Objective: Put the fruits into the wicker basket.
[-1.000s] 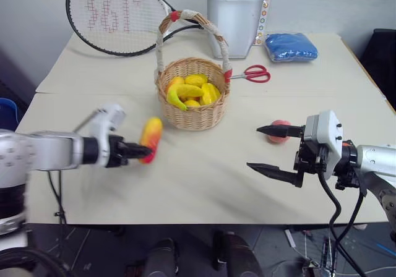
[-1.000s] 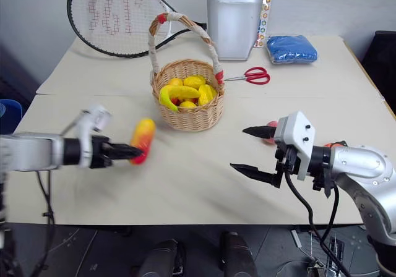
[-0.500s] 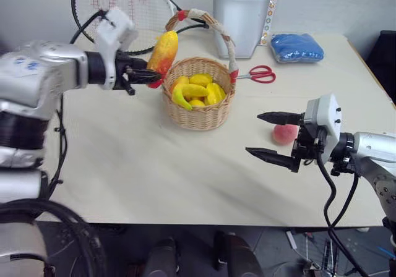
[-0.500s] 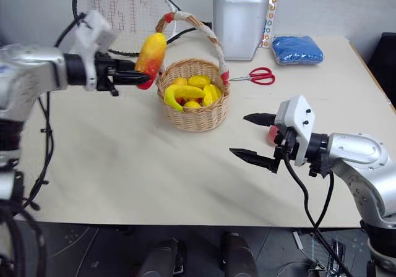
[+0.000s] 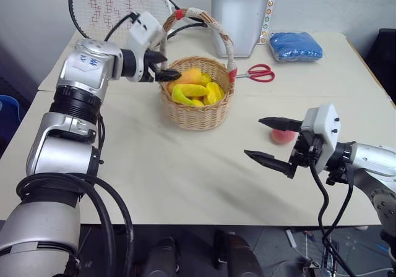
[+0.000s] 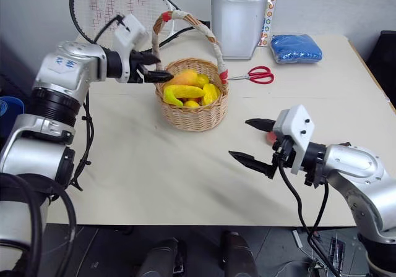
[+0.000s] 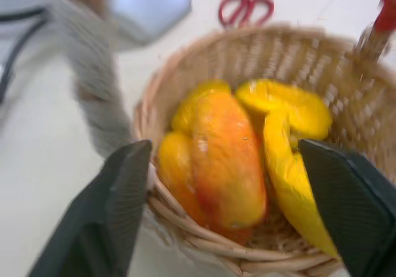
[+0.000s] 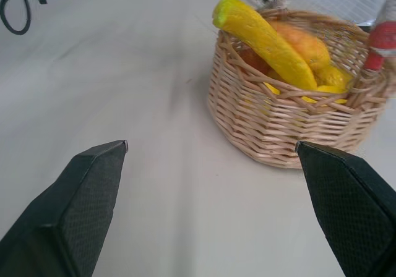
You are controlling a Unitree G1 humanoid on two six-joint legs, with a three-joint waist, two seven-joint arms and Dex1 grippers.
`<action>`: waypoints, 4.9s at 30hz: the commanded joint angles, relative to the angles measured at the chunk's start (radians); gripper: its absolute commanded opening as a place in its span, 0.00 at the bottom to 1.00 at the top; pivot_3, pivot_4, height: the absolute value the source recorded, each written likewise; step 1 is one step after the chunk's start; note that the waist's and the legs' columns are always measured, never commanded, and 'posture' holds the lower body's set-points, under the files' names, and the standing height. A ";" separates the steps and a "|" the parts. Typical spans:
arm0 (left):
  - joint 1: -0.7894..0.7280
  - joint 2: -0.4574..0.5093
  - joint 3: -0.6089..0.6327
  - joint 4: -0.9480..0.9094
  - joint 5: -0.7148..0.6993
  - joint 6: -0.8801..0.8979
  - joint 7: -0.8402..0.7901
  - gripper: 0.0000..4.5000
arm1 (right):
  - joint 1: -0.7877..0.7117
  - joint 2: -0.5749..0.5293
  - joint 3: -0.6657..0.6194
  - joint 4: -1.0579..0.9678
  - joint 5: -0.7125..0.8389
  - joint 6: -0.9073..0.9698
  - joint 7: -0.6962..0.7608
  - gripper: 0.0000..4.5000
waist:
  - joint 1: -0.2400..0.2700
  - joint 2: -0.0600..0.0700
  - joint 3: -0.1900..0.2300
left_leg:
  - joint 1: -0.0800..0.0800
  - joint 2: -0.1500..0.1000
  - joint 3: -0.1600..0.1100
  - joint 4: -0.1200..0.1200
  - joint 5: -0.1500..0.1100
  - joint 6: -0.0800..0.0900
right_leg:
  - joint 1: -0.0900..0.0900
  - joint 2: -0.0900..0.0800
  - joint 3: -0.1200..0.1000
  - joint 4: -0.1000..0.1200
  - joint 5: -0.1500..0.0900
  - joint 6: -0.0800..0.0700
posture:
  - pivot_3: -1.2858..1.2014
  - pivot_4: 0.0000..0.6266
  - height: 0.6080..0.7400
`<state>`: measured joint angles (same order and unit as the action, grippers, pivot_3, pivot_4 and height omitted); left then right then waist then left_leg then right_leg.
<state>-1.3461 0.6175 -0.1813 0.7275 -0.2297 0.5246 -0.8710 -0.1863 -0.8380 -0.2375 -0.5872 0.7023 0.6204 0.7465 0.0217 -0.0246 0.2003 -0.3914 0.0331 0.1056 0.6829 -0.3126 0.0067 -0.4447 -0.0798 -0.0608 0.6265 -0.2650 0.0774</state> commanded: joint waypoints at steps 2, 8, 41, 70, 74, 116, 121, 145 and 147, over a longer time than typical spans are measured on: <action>0.082 0.087 0.170 -0.242 -0.117 0.105 -0.066 0.93 | 0.093 0.005 -0.124 -0.037 0.001 0.015 -0.056 1.00 | -0.001 0.000 0.000 | 0.001 0.000 -0.002 0.000 0.000 0.000 | 0.000 0.000 0.001 0.002 0.000 0.000 | 0.52 0.24 1.00; 0.440 0.300 0.368 -0.747 -0.396 0.348 -0.265 0.93 | 0.370 0.015 -0.401 -0.006 -0.015 0.031 -0.038 1.00 | -0.008 0.000 0.000 | 0.001 0.006 -0.002 -0.001 0.000 0.000 | 0.000 0.000 0.002 0.002 0.000 0.001 | 0.52 0.24 1.00; 0.692 0.316 0.367 -1.229 -0.607 0.422 -0.039 0.94 | -0.242 0.333 0.042 0.821 -0.342 -0.186 -0.201 0.87 | -0.028 0.001 -0.001 | 0.019 0.006 -0.004 -0.004 -0.001 -0.003 | 0.016 0.002 0.015 0.000 -0.003 -0.003 | 0.52 0.24 1.00; 0.809 0.352 0.557 -1.249 -0.701 0.479 0.160 0.94 | -0.770 0.736 0.360 0.715 -0.368 0.002 -0.388 0.52 | -0.051 0.001 -0.001 | 0.004 0.014 -0.003 -0.002 -0.003 -0.011 | -0.001 0.001 0.013 0.008 -0.004 -0.007 | 0.52 0.24 1.00; 0.821 0.357 0.580 -1.265 -0.722 0.491 0.184 0.94 | -0.770 0.764 0.375 0.738 -0.430 -0.029 -0.419 0.81 | -0.052 0.001 -0.001 | 0.003 0.014 -0.003 -0.002 -0.003 -0.010 | -0.002 0.001 0.013 0.007 -0.004 -0.007 | 0.52 0.24 1.00; 0.723 0.335 0.519 -1.155 -0.718 0.415 0.193 0.94 | -0.673 0.730 0.225 0.738 -0.467 -0.297 -0.437 0.19 | -0.074 0.001 -0.001 | 0.002 0.015 -0.004 -0.004 -0.002 -0.010 | -0.002 0.002 0.012 0.003 -0.003 -0.006 | 0.52 0.24 1.00; 0.699 0.322 0.495 -1.130 -0.715 0.404 0.177 0.94 | -0.616 0.639 0.183 0.584 -0.419 -0.297 -0.346 0.05 | -0.070 0.001 -0.001 | 0.002 0.014 -0.004 -0.004 -0.002 -0.010 | -0.002 0.002 0.012 0.004 -0.003 -0.006 | 0.52 0.24 1.00; 0.663 0.196 0.435 -1.163 -0.727 0.283 0.122 0.94 | -0.538 0.100 -0.125 1.174 -0.432 -0.560 -0.151 0.21 | -0.069 0.004 0.000 | 0.010 0.013 0.007 -0.004 0.000 -0.009 | -0.001 0.007 0.015 0.003 -0.002 -0.004 | 0.52 0.24 1.00; 0.670 0.199 0.430 -1.161 -0.719 0.278 0.117 0.94 | -0.522 0.094 -0.131 1.164 -0.412 -0.543 -0.128 0.33 | -0.069 0.004 0.000 | 0.010 0.013 0.008 -0.004 0.000 -0.009 | -0.001 0.008 0.016 0.003 -0.002 -0.004 | 0.52 0.24 1.00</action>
<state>-0.6750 0.8068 0.2338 -0.4154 -0.9587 0.8268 -0.7540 -0.7102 -0.7351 -0.3584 0.5950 0.2705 0.0802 0.5966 -0.0471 -0.0206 0.2005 -0.3812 0.0463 0.1135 0.6786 -0.3128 -0.0021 -0.4454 -0.0720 -0.0438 0.6292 -0.2669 0.0738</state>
